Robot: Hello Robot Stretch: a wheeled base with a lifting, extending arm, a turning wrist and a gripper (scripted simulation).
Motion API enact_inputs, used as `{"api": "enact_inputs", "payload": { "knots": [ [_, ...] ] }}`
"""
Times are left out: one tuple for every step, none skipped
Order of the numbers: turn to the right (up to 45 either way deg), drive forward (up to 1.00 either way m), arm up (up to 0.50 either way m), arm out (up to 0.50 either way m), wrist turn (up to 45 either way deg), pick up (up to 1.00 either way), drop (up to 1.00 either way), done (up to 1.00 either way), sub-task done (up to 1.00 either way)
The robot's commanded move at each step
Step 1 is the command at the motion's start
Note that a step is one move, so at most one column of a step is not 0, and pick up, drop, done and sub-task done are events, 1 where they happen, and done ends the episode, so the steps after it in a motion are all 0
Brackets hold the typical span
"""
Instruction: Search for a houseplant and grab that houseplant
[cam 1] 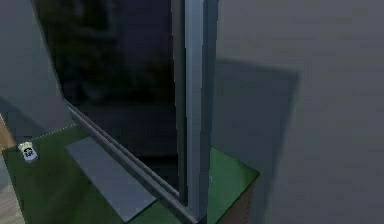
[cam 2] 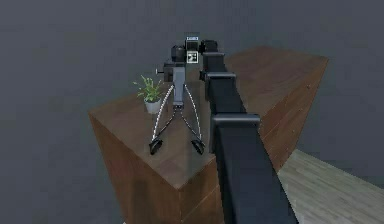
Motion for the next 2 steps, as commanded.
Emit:
{"api": "enact_inputs", "payload": {
  "knots": [
    [0.0, 0.00, 0.00, 0.00, 45.0, 0.00, 0.00, 0.00, 0.00],
    [0.0, 0.00, 0.00, 0.00, 45.0, 0.00, 0.00, 0.00, 0.00]
  ]
}}
